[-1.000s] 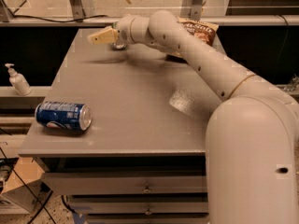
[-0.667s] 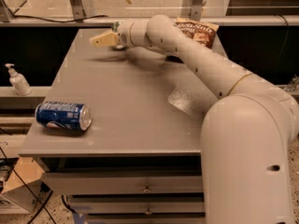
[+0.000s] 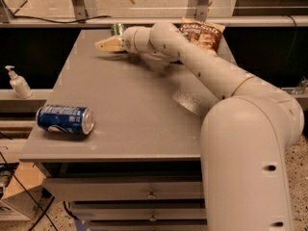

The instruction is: Move green can near pepsi can

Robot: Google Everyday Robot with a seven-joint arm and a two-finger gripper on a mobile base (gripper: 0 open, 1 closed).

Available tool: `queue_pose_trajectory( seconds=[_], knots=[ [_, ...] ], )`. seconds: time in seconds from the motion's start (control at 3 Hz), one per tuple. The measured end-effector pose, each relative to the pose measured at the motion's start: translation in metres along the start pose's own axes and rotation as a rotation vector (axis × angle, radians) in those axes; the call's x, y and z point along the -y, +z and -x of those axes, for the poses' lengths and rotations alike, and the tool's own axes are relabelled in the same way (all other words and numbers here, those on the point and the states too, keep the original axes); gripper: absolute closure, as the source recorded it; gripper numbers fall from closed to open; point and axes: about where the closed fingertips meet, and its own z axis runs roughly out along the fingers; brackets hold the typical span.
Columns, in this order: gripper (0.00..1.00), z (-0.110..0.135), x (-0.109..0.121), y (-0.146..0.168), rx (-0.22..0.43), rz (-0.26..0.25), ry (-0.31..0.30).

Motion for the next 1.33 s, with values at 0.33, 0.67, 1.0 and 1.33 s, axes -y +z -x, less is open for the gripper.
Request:
queue_pose_trajectory(
  seconds=[0.33, 0.67, 1.0, 1.33],
  knots=[
    [0.4, 0.001, -0.003, -0.002, -0.01, 0.008, -0.018],
    [0.63, 0.014, -0.008, -0.011, 0.005, 0.015, -0.058],
    [0.87, 0.046, -0.021, -0.029, 0.057, 0.07, -0.125],
    [1.0, 0.089, -0.05, -0.057, 0.12, 0.177, -0.246]
  ],
)
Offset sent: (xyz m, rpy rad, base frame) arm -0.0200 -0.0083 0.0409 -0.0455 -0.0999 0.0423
